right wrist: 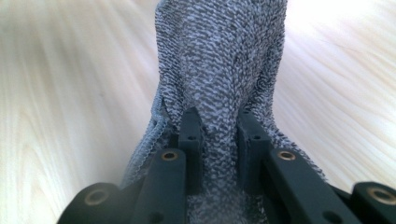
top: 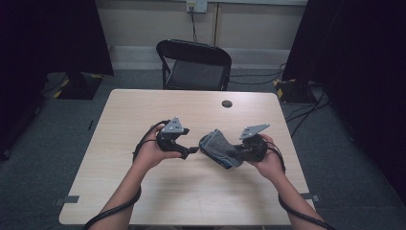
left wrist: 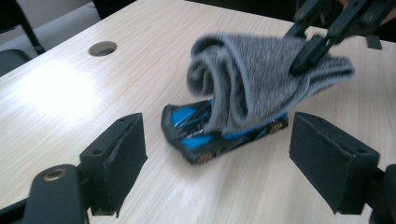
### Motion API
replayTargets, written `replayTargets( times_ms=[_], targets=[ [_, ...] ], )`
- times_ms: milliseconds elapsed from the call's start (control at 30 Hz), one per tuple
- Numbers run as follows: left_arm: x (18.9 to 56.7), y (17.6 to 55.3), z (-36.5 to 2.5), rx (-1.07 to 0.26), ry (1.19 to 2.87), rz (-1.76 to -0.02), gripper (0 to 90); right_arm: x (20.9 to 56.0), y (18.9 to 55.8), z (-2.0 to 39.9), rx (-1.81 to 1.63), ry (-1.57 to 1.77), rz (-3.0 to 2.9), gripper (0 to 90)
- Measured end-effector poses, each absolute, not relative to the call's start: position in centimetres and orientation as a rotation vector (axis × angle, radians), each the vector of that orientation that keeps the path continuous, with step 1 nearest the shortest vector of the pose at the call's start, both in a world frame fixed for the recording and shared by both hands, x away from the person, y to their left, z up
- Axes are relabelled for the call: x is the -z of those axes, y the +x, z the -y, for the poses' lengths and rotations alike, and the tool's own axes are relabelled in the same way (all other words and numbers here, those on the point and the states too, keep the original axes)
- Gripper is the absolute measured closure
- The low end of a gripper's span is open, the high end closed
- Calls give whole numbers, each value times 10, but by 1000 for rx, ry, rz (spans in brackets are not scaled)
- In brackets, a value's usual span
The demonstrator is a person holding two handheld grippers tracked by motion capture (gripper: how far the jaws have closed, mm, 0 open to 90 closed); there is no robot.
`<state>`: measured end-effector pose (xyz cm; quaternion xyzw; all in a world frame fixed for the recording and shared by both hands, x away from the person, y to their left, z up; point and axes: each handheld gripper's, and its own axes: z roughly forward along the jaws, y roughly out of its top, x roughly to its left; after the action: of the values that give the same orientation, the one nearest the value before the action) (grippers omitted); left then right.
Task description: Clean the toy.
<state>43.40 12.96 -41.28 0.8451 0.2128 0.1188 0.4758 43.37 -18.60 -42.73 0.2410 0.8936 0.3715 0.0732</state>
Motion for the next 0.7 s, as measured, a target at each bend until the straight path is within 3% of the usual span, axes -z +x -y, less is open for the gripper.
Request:
replayTargets(
  times_ms=[700],
  targets=[
    [405,400,-206,-364,2010,-589,178,443,428,68,-1101,401,-2874,749]
  ],
)
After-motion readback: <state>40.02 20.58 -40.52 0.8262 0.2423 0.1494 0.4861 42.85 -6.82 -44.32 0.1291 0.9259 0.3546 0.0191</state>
